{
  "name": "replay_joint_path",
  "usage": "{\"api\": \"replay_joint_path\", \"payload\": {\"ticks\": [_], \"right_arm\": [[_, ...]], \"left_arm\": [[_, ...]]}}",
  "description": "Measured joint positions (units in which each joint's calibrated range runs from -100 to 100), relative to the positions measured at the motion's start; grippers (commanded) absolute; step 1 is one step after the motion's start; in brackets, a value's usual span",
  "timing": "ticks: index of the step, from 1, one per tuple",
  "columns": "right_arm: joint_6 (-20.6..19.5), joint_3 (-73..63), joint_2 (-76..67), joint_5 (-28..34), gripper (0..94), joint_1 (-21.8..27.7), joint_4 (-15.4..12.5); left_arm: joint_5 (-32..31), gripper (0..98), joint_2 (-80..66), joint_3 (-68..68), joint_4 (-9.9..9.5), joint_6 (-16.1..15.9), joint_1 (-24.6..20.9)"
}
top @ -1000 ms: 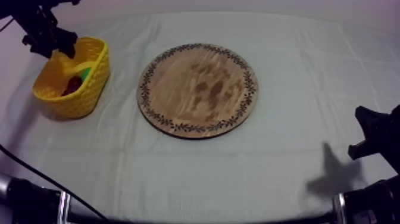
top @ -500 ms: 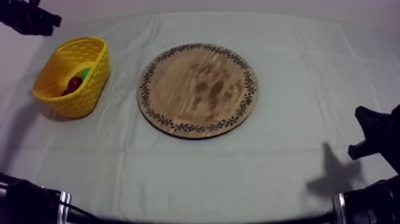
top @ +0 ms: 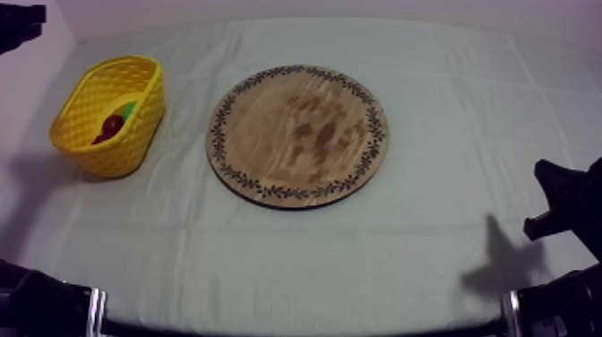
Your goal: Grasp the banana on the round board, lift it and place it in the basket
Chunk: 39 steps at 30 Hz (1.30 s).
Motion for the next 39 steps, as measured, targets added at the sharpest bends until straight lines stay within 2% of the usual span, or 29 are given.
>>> {"api": "replay_joint_path", "payload": {"ticks": [5,11,19,33,39], "right_arm": [[0.0,0.0,0.0,0.07,0.3,0.0,0.0],[0.0,0.0,0.0,0.07,0.3,0.0,0.0],[0.0,0.0,0.0,0.07,0.3,0.0,0.0],[0.0,0.0,0.0,0.07,0.3,0.0,0.0],[0.0,0.0,0.0,0.07,0.3,0.0,0.0]], "left_arm": [[-3.62,0.0,-9.8,6.25,-0.35,1.93,-0.22],[-9.21,0.0,-20.97,16.31,-1.69,3.68,-0.58],[-17.36,0.0,-35.13,33.15,-3.47,4.38,-0.81],[-21.78,0.0,-52.9,55.61,-4.96,5.0,1.12],[-22.1,0.0,-58.27,60.91,-2.38,2.61,1.59]]}}
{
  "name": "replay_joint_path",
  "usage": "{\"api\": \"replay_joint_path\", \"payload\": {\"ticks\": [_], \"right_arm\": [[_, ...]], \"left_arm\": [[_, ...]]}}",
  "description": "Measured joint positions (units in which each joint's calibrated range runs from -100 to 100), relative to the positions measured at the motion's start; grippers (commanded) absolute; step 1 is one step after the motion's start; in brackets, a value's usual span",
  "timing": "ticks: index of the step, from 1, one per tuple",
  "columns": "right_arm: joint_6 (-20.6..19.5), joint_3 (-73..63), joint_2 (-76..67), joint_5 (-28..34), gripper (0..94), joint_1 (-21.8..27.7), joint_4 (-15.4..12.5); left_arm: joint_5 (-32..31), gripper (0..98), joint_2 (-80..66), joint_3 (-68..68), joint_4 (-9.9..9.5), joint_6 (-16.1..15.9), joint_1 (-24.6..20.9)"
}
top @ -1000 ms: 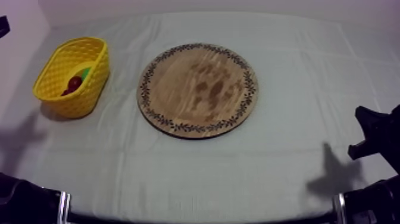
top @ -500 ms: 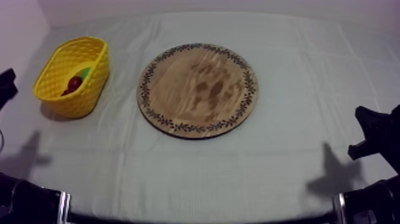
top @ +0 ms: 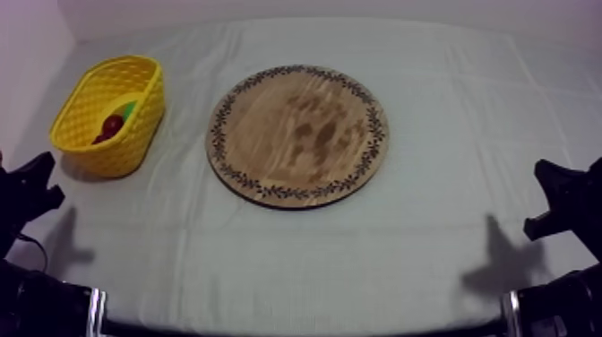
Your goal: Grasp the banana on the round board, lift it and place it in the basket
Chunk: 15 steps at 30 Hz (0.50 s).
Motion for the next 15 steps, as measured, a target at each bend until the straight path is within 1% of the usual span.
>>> {"api": "replay_joint_path", "payload": {"ticks": [2,4,6,10,15], "right_arm": [[0.0,0.0,0.0,0.0,0.3,0.0,0.0],[0.0,0.0,0.0,0.0,0.3,0.0,0.0],[0.0,0.0,0.0,0.08,0.3,0.0,0.0],[0.0,0.0,0.0,-0.01,0.3,0.0,0.0],[0.0,0.0,0.0,-0.01,0.3,0.0,0.0]], "left_arm": [[0.36,0.0,-1.19,0.49,1.28,-1.24,-0.22],[0.44,0.0,-1.64,0.73,2.13,-2.25,-0.5],[0.82,0.0,-1.78,0.89,2.7,-3.09,-0.74],[0.95,0.0,-1.9,1.04,3.23,-4.77,-1.11],[0.7,0.0,-1.97,1.47,4.87,-7.25,-1.29]]}}
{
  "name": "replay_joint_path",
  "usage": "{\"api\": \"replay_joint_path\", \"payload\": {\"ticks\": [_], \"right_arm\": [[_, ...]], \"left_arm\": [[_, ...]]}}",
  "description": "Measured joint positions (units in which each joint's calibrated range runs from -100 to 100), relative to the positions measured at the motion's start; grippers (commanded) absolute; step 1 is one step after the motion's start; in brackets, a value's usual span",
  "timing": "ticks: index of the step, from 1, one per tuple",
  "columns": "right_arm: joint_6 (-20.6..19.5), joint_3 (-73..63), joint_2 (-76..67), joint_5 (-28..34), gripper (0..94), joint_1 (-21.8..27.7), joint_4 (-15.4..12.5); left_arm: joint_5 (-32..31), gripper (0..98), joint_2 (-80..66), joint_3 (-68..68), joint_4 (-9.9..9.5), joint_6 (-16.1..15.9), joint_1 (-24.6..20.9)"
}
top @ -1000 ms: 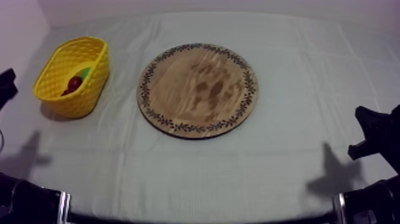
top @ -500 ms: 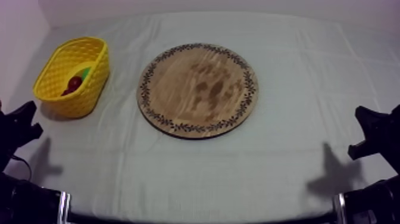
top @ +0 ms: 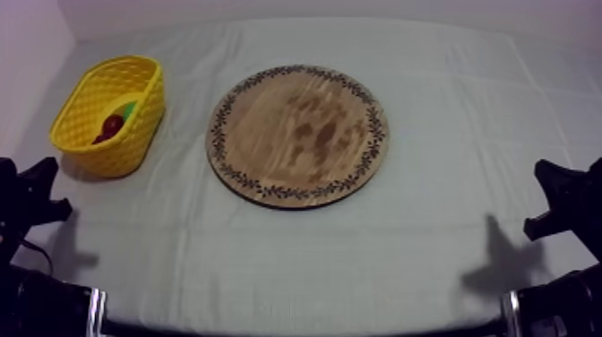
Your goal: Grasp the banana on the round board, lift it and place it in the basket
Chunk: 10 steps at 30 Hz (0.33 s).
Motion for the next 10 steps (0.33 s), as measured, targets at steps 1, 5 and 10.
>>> {"api": "replay_joint_path", "payload": {"ticks": [1,5,10], "right_arm": [[0.0,0.0,0.0,0.0,0.3,0.0,0.0],[0.0,0.0,0.0,0.0,0.3,0.0,0.0],[0.0,0.0,0.0,0.0,0.3,0.0,0.0]], "left_arm": [[-0.1,0.0,0.0,0.07,0.15,-0.37,0.0],[-0.12,0.0,0.0,0.22,0.55,-0.69,0.08],[-0.12,0.0,0.0,0.22,0.66,-0.05,0.12]]}}
